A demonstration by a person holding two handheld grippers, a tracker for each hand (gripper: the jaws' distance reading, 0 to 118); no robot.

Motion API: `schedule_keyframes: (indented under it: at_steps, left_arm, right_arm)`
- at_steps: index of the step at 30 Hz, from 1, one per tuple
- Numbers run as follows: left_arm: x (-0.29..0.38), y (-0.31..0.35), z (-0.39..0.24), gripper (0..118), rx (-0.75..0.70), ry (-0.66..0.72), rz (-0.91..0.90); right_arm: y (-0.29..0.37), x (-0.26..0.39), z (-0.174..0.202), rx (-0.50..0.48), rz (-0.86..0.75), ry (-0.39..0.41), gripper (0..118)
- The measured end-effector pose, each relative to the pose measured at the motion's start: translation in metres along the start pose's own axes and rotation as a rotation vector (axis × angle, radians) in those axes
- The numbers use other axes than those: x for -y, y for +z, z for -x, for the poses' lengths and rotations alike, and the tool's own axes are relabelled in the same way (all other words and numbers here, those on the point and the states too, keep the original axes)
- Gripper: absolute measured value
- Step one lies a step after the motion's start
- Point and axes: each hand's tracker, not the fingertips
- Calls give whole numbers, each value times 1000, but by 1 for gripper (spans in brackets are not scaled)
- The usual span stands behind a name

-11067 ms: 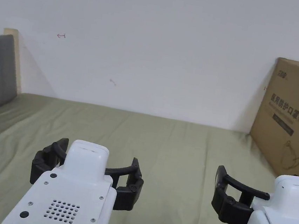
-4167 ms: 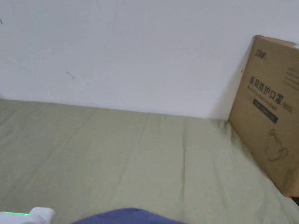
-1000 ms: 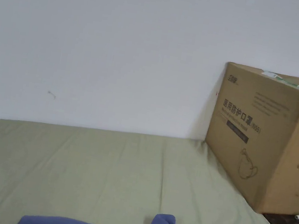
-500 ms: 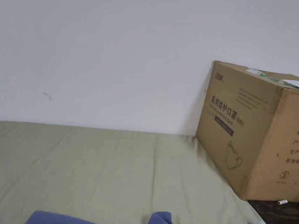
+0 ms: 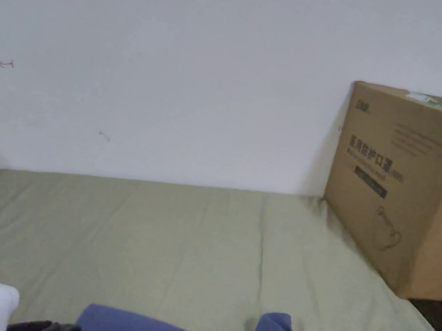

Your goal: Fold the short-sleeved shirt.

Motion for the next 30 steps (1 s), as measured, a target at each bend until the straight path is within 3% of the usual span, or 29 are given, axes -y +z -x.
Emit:
schedule_keyframes:
  at_steps: [1,4,6,9,13,14,17,18,19,22,24,25,26,27,28,29,30]
  left_arm:
    - [4,-11,16,0,-38,-18,3]
    - [-12,-53,42,0,21,30,84]
    - [-32,-84,43,0,-61,34,147]
    - [-45,-152,88,0,-70,101,296]
    - [-47,-232,143,1,-126,99,458]
    - [-43,-247,150,8,-147,76,473]
    - [-26,-287,164,92,-181,56,524]
    - [-20,-296,171,110,-179,60,560]
    - [-13,-306,172,115,-165,52,560]
    - [4,-325,173,113,-148,37,588]
    - [21,-333,165,107,-117,59,698]
    - [22,-327,156,103,-184,-26,668]
    - [16,-316,152,91,-203,-83,573]
    - [15,-311,147,69,-184,-85,555]
    - [14,-304,144,43,-179,-72,558]
    - [11,-293,141,9,-172,-76,544]
    - [9,-285,140,1,-151,-71,538]
  right_arm:
    - [-3,-3,1,2,-5,-2,0]
    - [-18,-11,-6,-22,7,-33,0]
    - [-29,-15,-13,-38,22,-56,0]
    - [-47,-19,-27,-49,53,-75,0]
    - [-71,-14,-41,-11,132,-58,0]
    - [-76,-13,-45,-3,143,-60,0]
    - [-91,-5,-50,3,183,-85,0]
    - [-97,-4,-54,7,196,-97,0]
    - [-102,2,-61,9,205,-110,0]
    - [-112,5,-71,16,218,-138,0]
    - [-116,9,-79,45,217,-150,0]
    - [-118,8,-82,61,214,-151,0]
    - [-119,6,-80,72,212,-148,0]
    - [-121,4,-83,75,212,-150,0]
    - [-126,1,-87,79,215,-152,0]
    - [-132,-2,-92,83,225,-152,0]
    - [-139,-7,-94,85,242,-151,0]
